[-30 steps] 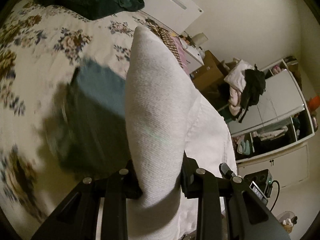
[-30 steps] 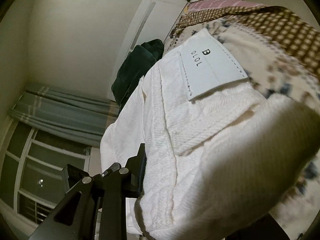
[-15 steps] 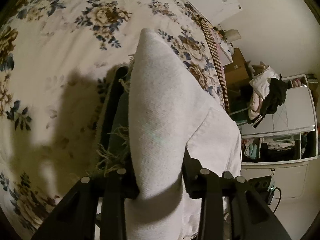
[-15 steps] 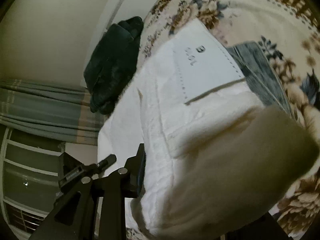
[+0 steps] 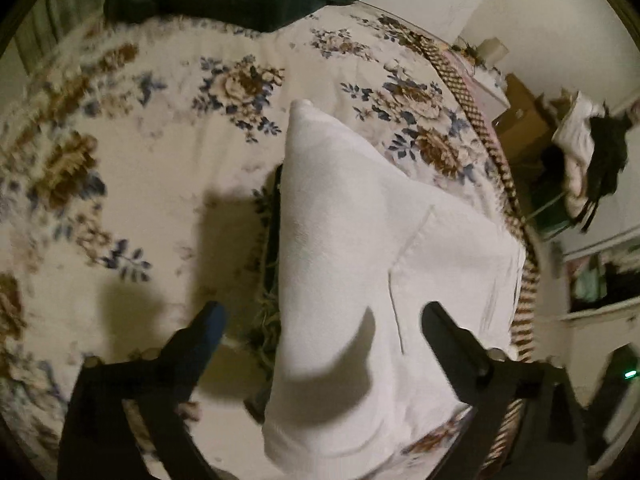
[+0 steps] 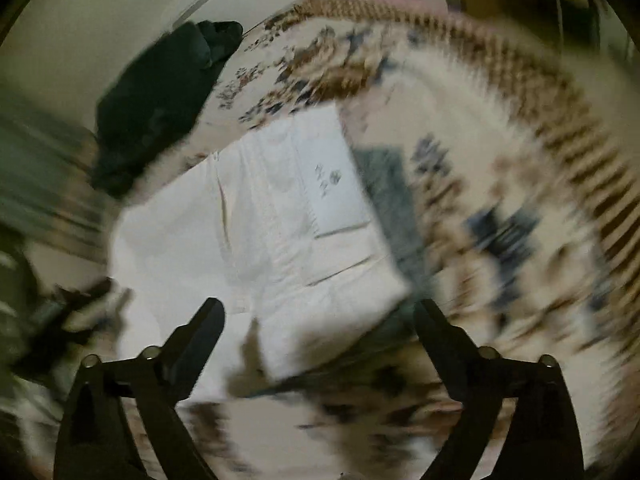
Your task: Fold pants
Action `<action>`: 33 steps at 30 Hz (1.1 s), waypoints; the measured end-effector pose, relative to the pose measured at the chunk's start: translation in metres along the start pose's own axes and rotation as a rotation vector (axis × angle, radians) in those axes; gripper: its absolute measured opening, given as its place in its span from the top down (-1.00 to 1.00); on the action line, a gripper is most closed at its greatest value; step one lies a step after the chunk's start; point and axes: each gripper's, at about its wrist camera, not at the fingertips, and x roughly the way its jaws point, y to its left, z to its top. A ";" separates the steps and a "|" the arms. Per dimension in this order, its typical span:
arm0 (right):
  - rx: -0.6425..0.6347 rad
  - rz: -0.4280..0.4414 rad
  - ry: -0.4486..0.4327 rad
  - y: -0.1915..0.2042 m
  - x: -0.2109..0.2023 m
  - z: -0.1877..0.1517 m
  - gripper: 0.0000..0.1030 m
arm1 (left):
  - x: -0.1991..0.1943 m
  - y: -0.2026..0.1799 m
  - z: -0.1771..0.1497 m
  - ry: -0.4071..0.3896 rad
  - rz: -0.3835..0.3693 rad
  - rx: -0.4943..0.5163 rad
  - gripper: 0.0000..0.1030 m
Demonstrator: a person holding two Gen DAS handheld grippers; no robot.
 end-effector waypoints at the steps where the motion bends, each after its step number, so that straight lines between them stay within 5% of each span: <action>1: -0.040 -0.042 -0.014 0.006 -0.008 0.000 -0.98 | -0.003 -0.004 -0.004 -0.003 0.020 0.011 -0.99; 8: -0.158 -0.233 -0.083 0.037 -0.073 -0.002 -1.00 | -0.050 -0.047 -0.044 -0.089 0.154 0.134 -0.99; 19: -0.202 -0.221 -0.198 0.051 -0.202 -0.033 -1.00 | -0.158 -0.091 -0.087 -0.265 0.232 0.174 -0.99; 33: -0.282 -0.164 -0.332 0.044 -0.372 -0.093 -1.00 | -0.285 -0.137 -0.186 -0.416 0.277 0.160 -0.99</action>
